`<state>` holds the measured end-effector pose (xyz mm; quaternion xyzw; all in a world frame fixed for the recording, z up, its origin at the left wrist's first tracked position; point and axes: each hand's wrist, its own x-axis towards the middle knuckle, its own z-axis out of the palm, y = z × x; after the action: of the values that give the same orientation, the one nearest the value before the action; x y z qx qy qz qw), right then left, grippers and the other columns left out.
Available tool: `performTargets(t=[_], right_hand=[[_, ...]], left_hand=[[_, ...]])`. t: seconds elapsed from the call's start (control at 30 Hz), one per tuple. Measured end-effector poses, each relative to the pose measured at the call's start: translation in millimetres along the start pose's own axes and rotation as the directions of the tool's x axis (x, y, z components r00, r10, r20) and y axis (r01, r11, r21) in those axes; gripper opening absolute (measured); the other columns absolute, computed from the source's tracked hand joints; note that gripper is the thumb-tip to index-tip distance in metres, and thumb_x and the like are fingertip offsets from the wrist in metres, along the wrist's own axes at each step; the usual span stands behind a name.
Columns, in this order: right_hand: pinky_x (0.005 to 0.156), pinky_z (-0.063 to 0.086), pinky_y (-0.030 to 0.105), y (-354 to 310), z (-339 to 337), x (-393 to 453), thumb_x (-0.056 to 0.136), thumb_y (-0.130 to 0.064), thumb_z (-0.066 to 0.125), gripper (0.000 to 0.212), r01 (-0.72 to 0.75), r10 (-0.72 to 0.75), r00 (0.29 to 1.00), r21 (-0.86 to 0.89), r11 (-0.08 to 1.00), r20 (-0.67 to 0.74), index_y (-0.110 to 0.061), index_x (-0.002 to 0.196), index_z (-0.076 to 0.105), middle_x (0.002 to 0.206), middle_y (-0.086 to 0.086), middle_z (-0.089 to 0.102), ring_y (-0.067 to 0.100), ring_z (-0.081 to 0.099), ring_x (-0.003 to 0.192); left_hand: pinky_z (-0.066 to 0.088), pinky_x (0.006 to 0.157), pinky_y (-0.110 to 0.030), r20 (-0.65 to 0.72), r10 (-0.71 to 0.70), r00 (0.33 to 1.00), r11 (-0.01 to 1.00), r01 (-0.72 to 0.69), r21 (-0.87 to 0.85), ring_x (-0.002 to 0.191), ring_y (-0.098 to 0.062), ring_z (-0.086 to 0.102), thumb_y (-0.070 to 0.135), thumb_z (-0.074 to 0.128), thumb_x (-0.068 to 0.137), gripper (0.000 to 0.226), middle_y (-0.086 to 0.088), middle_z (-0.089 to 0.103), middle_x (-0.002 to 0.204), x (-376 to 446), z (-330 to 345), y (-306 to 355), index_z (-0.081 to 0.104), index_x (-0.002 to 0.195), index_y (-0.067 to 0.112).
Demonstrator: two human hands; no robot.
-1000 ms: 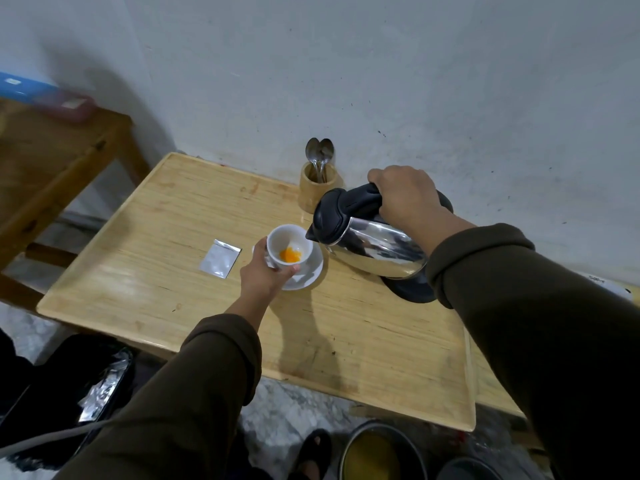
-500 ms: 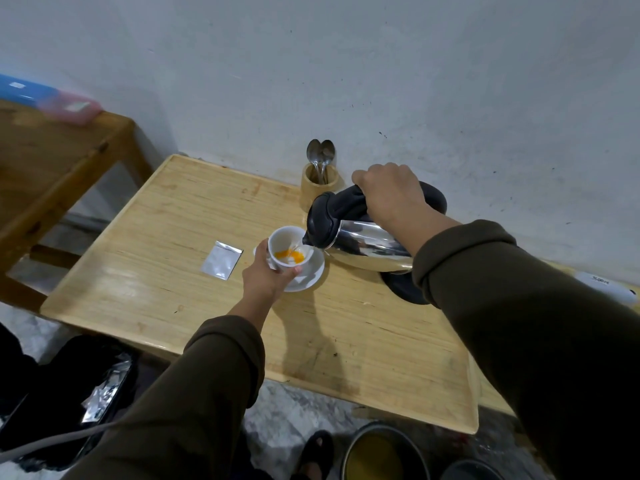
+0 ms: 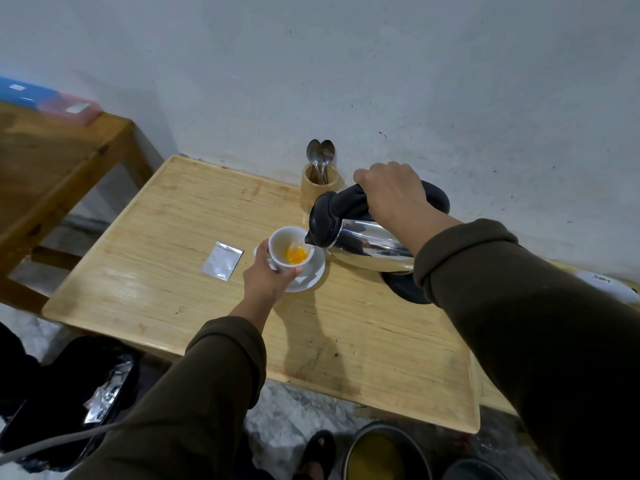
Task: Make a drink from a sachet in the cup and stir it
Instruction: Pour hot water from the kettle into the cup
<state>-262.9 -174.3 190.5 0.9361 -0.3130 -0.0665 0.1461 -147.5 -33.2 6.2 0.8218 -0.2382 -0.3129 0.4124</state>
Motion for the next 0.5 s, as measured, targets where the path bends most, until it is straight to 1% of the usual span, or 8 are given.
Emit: performTargets(t=[0.1, 0.17, 0.23, 0.33, 0.4, 0.47, 0.5], right_hand=[[0.079, 0.042, 0.036, 0.0, -2.7, 0.2, 0.093, -0.006, 0.047, 0.024, 0.0, 0.0, 1.0, 0.003, 1.0, 0.001, -0.009, 0.116, 0.052, 0.085, 0.01, 0.042, 0.03, 0.055, 0.088], [0.083, 0.044, 0.037, -0.2, -4.0, -0.3, 0.093, -0.006, 0.047, 0.024, -0.005, 0.005, 1.0, 0.005, 1.0, 0.003, -0.009, 0.117, 0.052, 0.09, 0.014, 0.049, 0.03, 0.055, 0.09], [0.085, 0.044, 0.038, -0.2, -4.6, -1.3, 0.093, -0.006, 0.047, 0.026, -0.009, 0.009, 1.0, 0.002, 1.0, 0.003, -0.009, 0.118, 0.052, 0.098, 0.016, 0.056, 0.032, 0.057, 0.097], [0.085, 0.044, 0.038, 0.4, -5.9, -2.5, 0.093, -0.005, 0.045, 0.026, -0.009, 0.009, 1.0, -0.009, 1.0, 0.004, -0.008, 0.119, 0.051, 0.093, 0.015, 0.052, 0.032, 0.058, 0.101], [0.085, 0.044, 0.038, 0.8, -7.3, -2.6, 0.093, -0.005, 0.045, 0.026, -0.012, 0.012, 1.0, -0.009, 1.0, 0.003, -0.008, 0.118, 0.051, 0.094, 0.015, 0.053, 0.033, 0.058, 0.101], [0.084, 0.044, 0.038, 1.0, -8.6, -2.7, 0.093, -0.006, 0.046, 0.025, -0.014, 0.014, 1.0, -0.004, 1.0, -0.005, -0.008, 0.118, 0.052, 0.09, 0.013, 0.049, 0.033, 0.058, 0.1], [0.084, 0.044, 0.038, 1.0, -9.0, -2.6, 0.093, -0.006, 0.046, 0.025, -0.014, 0.014, 1.0, -0.004, 1.0, -0.006, -0.008, 0.117, 0.052, 0.091, 0.014, 0.051, 0.033, 0.058, 0.1]], left_hand=[[0.046, 0.093, -0.036, 0.0, -0.006, 1.0, 1.0, 0.006, -0.001, 0.121, -0.03, 0.053, 0.037, 0.078, 0.072, 0.084, -0.007, 0.055, 0.133, 0.4, 0.4, 0.1, 0.031, 0.141, 0.027], [0.045, 0.092, -0.036, 0.001, -0.003, 1.0, 1.0, 0.003, -0.004, 0.122, -0.03, 0.053, 0.037, 0.078, 0.072, 0.084, -0.007, 0.054, 0.133, 0.8, 0.5, -0.6, 0.031, 0.141, 0.027], [0.045, 0.092, -0.035, -0.003, 0.002, 1.0, 1.0, -0.002, -0.002, 0.122, -0.03, 0.052, 0.037, 0.078, 0.072, 0.084, -0.007, 0.054, 0.133, 0.7, 0.5, -1.1, 0.031, 0.141, 0.027], [0.044, 0.091, -0.035, -0.005, 0.008, 1.0, 1.0, -0.008, 0.002, 0.122, -0.03, 0.052, 0.037, 0.078, 0.073, 0.083, -0.007, 0.054, 0.133, 0.4, 0.8, -0.4, 0.031, 0.141, 0.027], [0.045, 0.091, -0.035, -0.002, 0.005, 1.0, 1.0, -0.005, 0.007, 0.122, -0.031, 0.052, 0.037, 0.078, 0.072, 0.084, -0.007, 0.054, 0.133, 0.7, 0.9, -0.2, 0.031, 0.141, 0.027], [0.046, 0.091, -0.037, 0.0, 0.002, 1.0, 1.0, -0.002, 0.008, 0.122, -0.031, 0.052, 0.037, 0.078, 0.072, 0.085, -0.008, 0.054, 0.133, 1.3, 0.9, -0.4, 0.031, 0.141, 0.027], [0.046, 0.091, -0.037, 0.001, 0.0, 1.0, 1.0, 0.0, 0.01, 0.122, -0.031, 0.052, 0.038, 0.078, 0.072, 0.085, -0.008, 0.054, 0.133, 1.6, 0.8, -0.5, 0.031, 0.141, 0.027]])
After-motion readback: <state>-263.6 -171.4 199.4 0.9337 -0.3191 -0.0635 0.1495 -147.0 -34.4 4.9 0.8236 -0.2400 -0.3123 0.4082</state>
